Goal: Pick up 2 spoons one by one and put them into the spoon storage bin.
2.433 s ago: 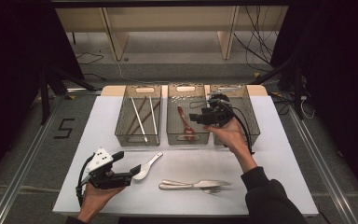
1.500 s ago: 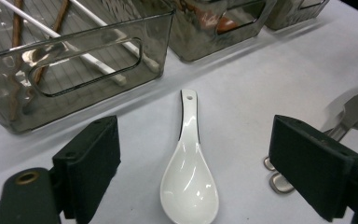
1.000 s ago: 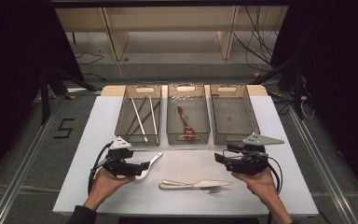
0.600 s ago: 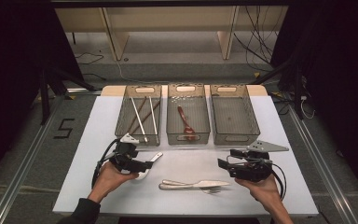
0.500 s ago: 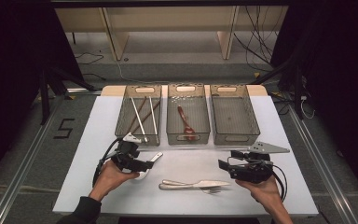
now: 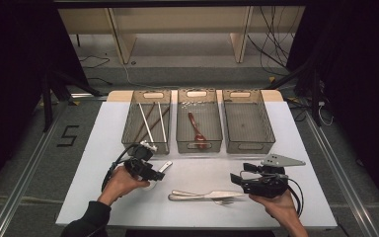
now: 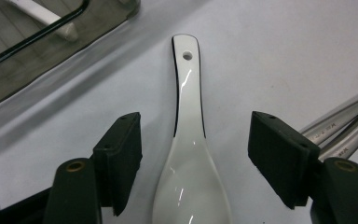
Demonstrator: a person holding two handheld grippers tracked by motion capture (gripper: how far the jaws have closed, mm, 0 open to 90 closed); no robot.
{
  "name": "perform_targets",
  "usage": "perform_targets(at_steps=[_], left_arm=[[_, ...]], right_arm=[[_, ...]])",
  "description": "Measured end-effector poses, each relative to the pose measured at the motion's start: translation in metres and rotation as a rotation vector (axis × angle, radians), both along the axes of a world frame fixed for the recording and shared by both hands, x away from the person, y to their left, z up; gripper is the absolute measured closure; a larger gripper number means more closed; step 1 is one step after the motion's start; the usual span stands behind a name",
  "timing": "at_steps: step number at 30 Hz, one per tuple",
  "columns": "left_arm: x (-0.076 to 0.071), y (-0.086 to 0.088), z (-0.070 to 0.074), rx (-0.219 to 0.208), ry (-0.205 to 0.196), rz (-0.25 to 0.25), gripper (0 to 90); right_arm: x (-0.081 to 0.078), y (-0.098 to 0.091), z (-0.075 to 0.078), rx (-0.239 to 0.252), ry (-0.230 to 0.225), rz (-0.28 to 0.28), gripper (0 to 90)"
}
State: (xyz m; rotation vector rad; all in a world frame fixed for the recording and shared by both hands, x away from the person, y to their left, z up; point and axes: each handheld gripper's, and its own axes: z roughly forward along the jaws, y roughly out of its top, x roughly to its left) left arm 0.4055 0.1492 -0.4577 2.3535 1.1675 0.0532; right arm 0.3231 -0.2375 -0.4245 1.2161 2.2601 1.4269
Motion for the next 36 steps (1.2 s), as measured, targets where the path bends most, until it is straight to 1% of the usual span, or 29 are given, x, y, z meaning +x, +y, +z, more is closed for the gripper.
perform_targets(at_steps=[2, 6, 10, 13, 15, 16, 18, 20, 22, 24, 27, 29, 31, 33, 36], left_arm=[[0.001, -0.001, 0.000, 0.002, 0.005, -0.005, 36.3], [0.004, -0.003, -0.001, 0.021, 0.029, -0.020, 40.1], [0.006, -0.006, -0.002, 0.028, 0.046, -0.031, 43.7], [0.008, -0.009, -0.003, 0.049, 0.055, -0.044, 47.3], [0.009, -0.010, -0.004, 0.053, 0.061, -0.049, 49.2], [0.010, -0.010, -0.005, 0.050, 0.068, -0.057, 50.3], [0.011, -0.011, -0.007, 0.046, 0.075, -0.056, 52.6], [0.012, -0.013, -0.008, 0.053, 0.082, -0.062, 54.8], [0.013, -0.014, -0.008, 0.071, 0.076, -0.070, 57.1], [0.013, -0.014, -0.008, 0.073, 0.070, -0.062, 59.1], [0.013, -0.017, -0.008, 0.099, 0.059, -0.068, 60.6], [0.013, -0.019, -0.008, 0.121, 0.049, -0.074, 63.6], [0.013, -0.021, -0.008, 0.126, 0.043, -0.068, 65.0], [0.014, -0.021, -0.008, 0.127, 0.048, -0.067, 65.4], [0.014, -0.022, -0.008, 0.144, 0.037, -0.074, 67.3]], right_arm=[[0.000, 0.000, 0.000, -0.002, 0.000, 0.001, 32.3], [0.000, 0.000, -0.001, -0.001, 0.000, 0.000, 32.4], [-0.001, 0.000, -0.001, -0.003, 0.004, -0.001, 32.7], [-0.001, 0.001, -0.002, -0.005, 0.006, 0.002, 32.8], [-0.001, 0.001, -0.002, -0.004, 0.006, 0.002, 32.8], [-0.001, 0.001, -0.002, -0.005, 0.006, 0.002, 32.9], [-0.001, 0.000, -0.002, -0.005, 0.007, 0.002, 33.1], [-0.001, 0.000, -0.002, -0.006, 0.007, 0.003, 33.1], [-0.001, 0.001, -0.002, -0.006, 0.007, 0.003, 33.1], [-0.001, 0.001, -0.002, -0.006, 0.007, 0.003, 33.2], [-0.001, 0.001, -0.002, -0.009, 0.006, 0.004, 33.3], [-0.001, 0.001, -0.002, -0.009, 0.002, 0.006, 33.4], [-0.001, 0.002, -0.002, -0.009, 0.002, 0.006, 33.4], [-0.001, 0.002, -0.002, -0.010, 0.006, 0.006, 33.5], [-0.001, 0.002, -0.002, -0.009, 0.003, 0.007, 33.5]])
